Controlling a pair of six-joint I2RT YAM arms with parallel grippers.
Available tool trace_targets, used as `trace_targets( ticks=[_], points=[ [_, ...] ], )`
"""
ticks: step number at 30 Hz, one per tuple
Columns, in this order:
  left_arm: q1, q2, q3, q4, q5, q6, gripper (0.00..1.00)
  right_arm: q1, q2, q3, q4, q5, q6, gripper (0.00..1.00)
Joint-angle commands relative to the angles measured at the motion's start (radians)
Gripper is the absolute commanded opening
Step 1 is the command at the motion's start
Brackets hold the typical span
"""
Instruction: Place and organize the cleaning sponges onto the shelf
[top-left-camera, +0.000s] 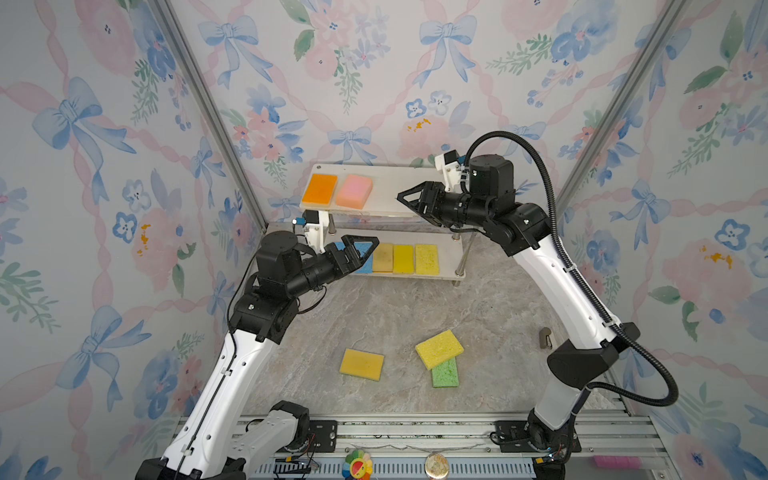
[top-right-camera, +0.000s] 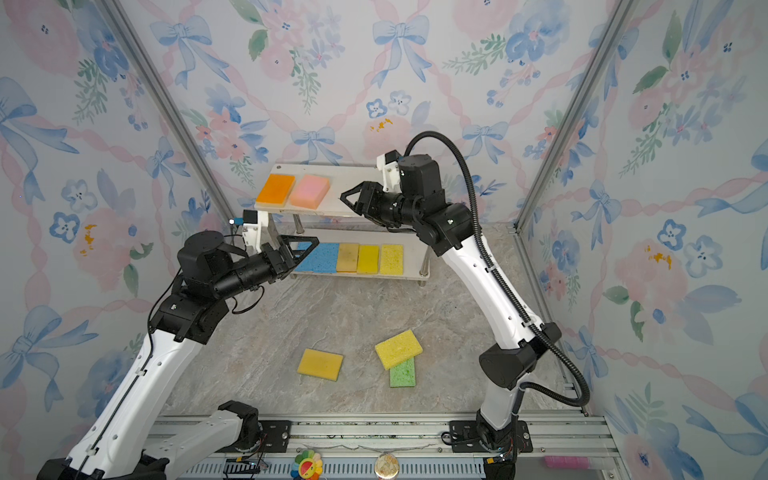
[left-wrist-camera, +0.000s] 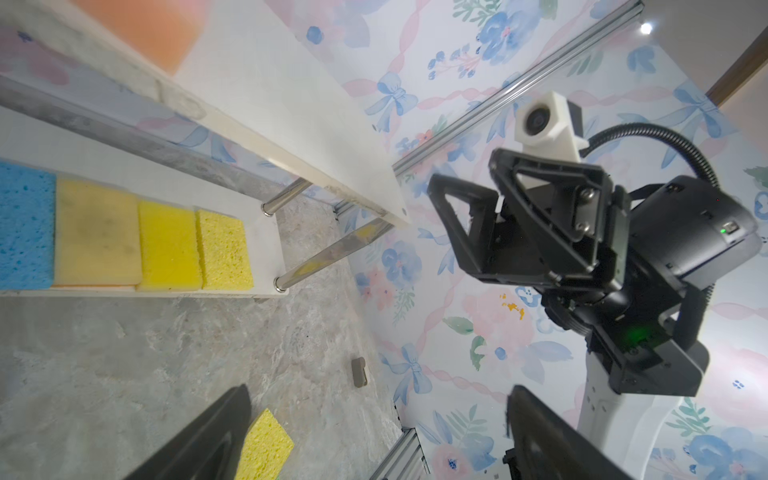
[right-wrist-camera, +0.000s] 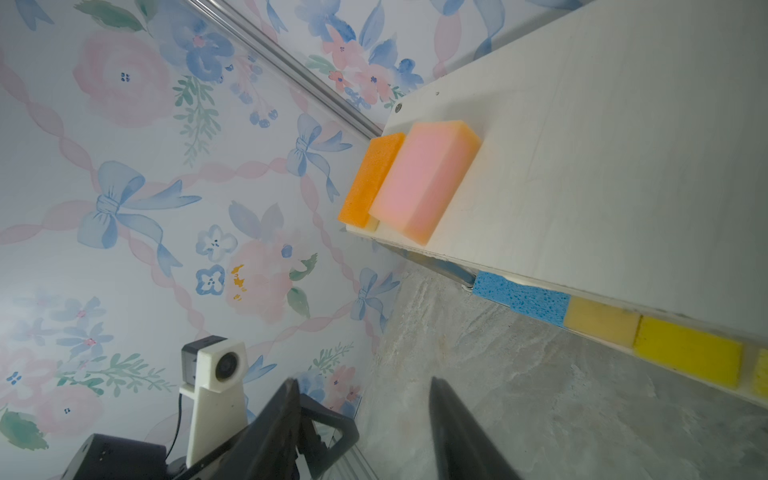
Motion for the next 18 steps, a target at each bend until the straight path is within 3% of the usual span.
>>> trace_targets(
  ticks=[1,7,10,14,18],
  points=[
    [-0.014,0.112,0.135,0.003,-0.003,0.007,0.98,-0.046,-0.034,-0.088,-0.044,0.062,-0.027,0.55],
    [-0.024,0.401,0.429,0.003,-0.024,0.06,0.98,-0.049,-0.089,-0.156,-0.093,0.02,-0.083,0.56],
    [-0.028,0.536,0.59,0.003,-0.026,0.038,0.98,0.013,-0.169,-0.217,-0.107,0.097,-0.115,0.57],
    [-0.034,0.697,0.798,0.002,-0.033,-0.018,0.98,0.061,-0.273,-0.348,-0.053,0.109,-0.061,0.57],
    [-0.041,0.804,0.894,0.0,-0.039,-0.042,0.98,0.059,-0.352,-0.413,-0.058,0.145,-0.078,0.58]
  ],
)
